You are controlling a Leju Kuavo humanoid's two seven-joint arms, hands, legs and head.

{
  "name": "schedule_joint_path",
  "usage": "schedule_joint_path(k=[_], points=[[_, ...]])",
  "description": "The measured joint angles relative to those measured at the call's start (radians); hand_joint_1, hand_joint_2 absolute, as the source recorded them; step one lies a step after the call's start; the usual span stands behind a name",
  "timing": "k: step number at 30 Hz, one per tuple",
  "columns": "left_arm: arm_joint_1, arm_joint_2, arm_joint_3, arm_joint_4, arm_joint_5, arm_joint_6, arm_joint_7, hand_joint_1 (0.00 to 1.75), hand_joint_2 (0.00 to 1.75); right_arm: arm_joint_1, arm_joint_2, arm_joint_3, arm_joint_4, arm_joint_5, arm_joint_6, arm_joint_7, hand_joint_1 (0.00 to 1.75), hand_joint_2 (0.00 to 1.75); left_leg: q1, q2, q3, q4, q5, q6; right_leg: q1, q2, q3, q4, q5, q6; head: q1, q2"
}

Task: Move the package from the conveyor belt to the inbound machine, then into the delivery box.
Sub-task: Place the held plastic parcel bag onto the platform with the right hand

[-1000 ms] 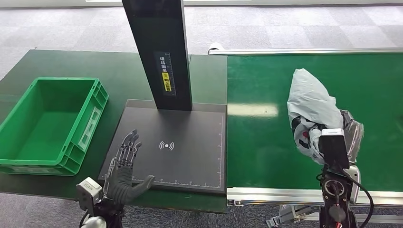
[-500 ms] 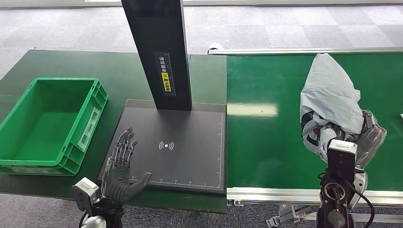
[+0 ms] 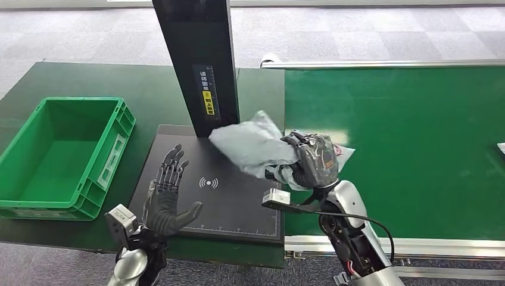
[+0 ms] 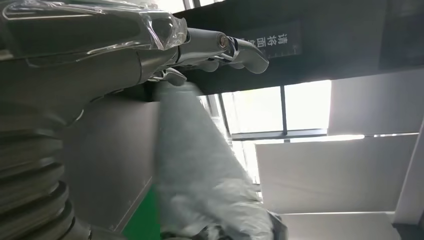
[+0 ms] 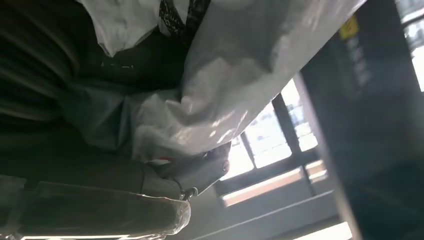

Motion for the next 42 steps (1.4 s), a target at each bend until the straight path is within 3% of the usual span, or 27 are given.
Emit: schedule_joint_path(k=[9,14,21,24,29,34,38,42], points=[[-0.037,0.015,-0.032,0.036,0.004,0.002,0.007,0.0,1.75,-0.13,0.078,0.241,0.329,-0.022,0.083,0.011,1.75,1.75,0.0,0.0,0.0,0.0,0.0,0.0,0.0,0.001,-0.002,0.0,0.0,0.0,0.0,0.0],[-0.071,0.02,-0.043,0.077,0.009,-0.02,0.008,0.0,1.75,-0.14,0.085,0.321,0.411,-0.027,0.217,0.024,1.75,1.75,0.0,0.001,0.001,0.0,0.0,0.0,0.0,0.001,-0.001,0.0,0.0,0.0,0.0,0.0],[-0.113,0.021,-0.057,0.126,0.015,-0.028,0.006,0.0,1.75,-0.148,0.111,0.381,0.471,-0.075,0.321,-0.012,1.75,1.75,0.0,0.007,0.007,0.0,-0.002,-0.001,0.0,0.008,0.003,0.0,0.0,0.0,0.0,0.0],[-0.119,0.021,-0.06,0.137,0.019,-0.028,0.005,0.0,1.75,-0.147,0.117,0.398,0.482,-0.084,0.284,-0.046,1.75,1.75,0.001,0.009,0.008,0.0,-0.002,-0.001,0.001,0.009,0.004,0.0,0.0,-0.001,0.0,0.0],[-0.127,0.021,-0.065,0.151,0.029,-0.029,0.005,0.0,1.75,-0.14,0.124,0.441,0.496,-0.033,0.12,-0.068,1.75,1.75,0.001,0.009,0.008,0.0,-0.001,-0.001,0.001,0.008,0.004,0.0,0.001,-0.001,0.0,0.0],[-0.133,0.021,-0.068,0.164,0.031,-0.029,0.004,0.0,1.75,-0.138,0.132,0.462,0.506,-0.026,0.077,-0.07,1.75,1.75,0.001,0.009,0.007,0.0,-0.001,-0.001,0.001,0.008,0.003,0.0,0.001,-0.001,0.0,0.0],[-0.145,0.02,-0.076,0.177,0.036,-0.029,0.004,0.0,1.75,-0.144,0.142,0.465,0.531,-0.03,0.036,-0.045,0.05,1.75,0.001,0.008,0.006,0.0,-0.001,-0.001,0.001,0.008,0.002,0.0,0.001,-0.001,0.0,0.0],[-0.165,0.019,-0.084,0.199,0.043,-0.029,0.001,0.0,1.75,-0.165,0.164,0.465,0.572,-0.037,0.046,0.031,0.0,1.75,0.001,0.008,0.006,0.0,-0.001,-0.001,0.001,0.008,0.002,0.0,0.001,-0.001,0.0,0.0]])
